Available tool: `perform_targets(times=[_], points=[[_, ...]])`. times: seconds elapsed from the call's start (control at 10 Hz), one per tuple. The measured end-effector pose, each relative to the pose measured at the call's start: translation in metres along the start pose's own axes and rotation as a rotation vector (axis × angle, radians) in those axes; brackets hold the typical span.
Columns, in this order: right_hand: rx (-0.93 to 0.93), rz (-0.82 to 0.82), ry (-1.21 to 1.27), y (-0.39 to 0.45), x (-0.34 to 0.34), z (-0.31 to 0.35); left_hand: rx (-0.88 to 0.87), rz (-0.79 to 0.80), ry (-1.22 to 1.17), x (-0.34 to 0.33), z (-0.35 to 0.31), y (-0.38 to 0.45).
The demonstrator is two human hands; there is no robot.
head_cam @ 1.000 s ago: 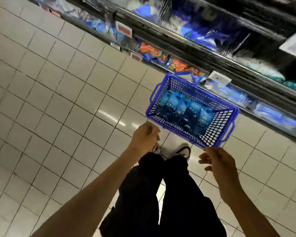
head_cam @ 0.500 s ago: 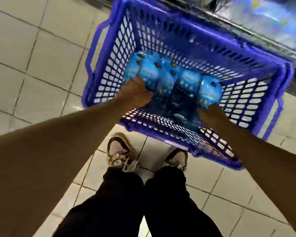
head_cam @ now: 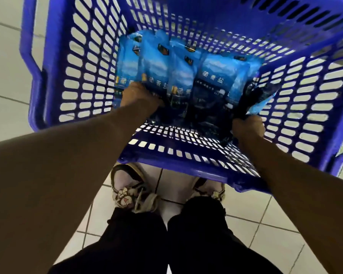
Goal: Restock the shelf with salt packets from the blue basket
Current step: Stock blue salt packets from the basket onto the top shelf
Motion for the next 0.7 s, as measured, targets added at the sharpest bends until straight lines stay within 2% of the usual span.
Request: perform_targets(times=[0.1,0.2,0.3,0.4,0.6,0.7], points=[[0.018,-0.021,-0.034,-0.005,0.011,-0.004,0.03,-0.032,-0.158,0.014,-0.01,-0.014],[0.03,0.027,0.051,-0.018,0.03,0.004,0.037,-0.08,-0.202,0.029,-0.035,-0.062],[0.124,0.072,0.116,-0.045,0.055,0.021,0.002,-0.122,-0.275,0.045,-0.05,-0.1],[0.306,0.184,0.132,-0.096,0.07,0.054,0.003,-0.05,-0.507,0.048,-0.064,-0.158],[0.419,0.461,0.231,-0.216,0.083,0.093,-0.086,0.1,-0.671,0.051,-0.097,-0.271],[0.323,0.755,0.647,-0.272,0.102,0.086,-0.084,0.167,-0.748,0.065,-0.106,-0.318]])
Point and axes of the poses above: each hand's wrist, its own y-axis towards the middle knuckle, its own x-axis out of the back of the hand, z = x × y, the point moved 9 cm from there along y, towards the middle knuckle, and after that the axes turned 11 degrees about -y, right-handed, at the moved point
